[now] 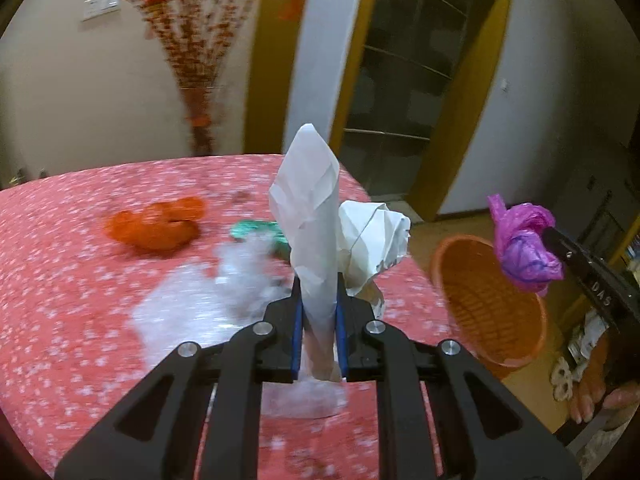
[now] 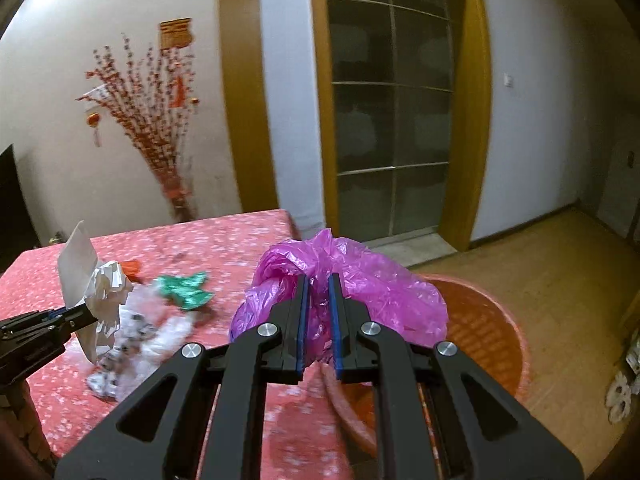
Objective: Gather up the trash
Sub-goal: 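Carry the purple bag and white tissue over the orange basket with both grippers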
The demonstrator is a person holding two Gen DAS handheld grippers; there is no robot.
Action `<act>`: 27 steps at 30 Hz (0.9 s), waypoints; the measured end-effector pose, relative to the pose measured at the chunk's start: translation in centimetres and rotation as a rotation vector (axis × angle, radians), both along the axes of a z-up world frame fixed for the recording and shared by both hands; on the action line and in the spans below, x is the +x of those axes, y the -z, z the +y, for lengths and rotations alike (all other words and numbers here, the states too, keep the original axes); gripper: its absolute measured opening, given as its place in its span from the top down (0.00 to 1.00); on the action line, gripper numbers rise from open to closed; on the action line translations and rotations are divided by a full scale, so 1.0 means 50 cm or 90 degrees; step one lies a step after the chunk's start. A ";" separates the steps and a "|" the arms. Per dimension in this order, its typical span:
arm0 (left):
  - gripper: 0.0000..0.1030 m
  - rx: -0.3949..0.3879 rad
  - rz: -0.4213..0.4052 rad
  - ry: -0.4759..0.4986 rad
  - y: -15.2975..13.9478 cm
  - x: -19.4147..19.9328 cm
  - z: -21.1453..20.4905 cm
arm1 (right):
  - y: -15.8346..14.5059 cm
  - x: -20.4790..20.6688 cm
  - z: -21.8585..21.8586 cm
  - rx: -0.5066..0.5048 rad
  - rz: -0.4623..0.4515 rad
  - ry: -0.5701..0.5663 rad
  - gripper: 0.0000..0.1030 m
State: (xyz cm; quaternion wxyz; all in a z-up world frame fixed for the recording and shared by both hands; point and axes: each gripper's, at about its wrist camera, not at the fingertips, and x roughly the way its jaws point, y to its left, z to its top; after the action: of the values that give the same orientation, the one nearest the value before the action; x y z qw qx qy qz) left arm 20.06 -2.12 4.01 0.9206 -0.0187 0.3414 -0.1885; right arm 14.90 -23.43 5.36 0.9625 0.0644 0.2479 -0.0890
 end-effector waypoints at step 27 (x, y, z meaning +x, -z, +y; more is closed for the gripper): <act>0.86 -0.006 0.054 0.185 0.066 0.038 -0.378 | 0.097 -0.032 -0.213 0.033 0.036 0.127 0.90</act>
State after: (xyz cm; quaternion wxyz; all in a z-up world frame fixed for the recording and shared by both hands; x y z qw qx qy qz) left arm 21.96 -20.99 0.72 0.8684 0.0187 0.3783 -0.3201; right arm 13.32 -34.09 0.50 0.9395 0.1113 0.2696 -0.1797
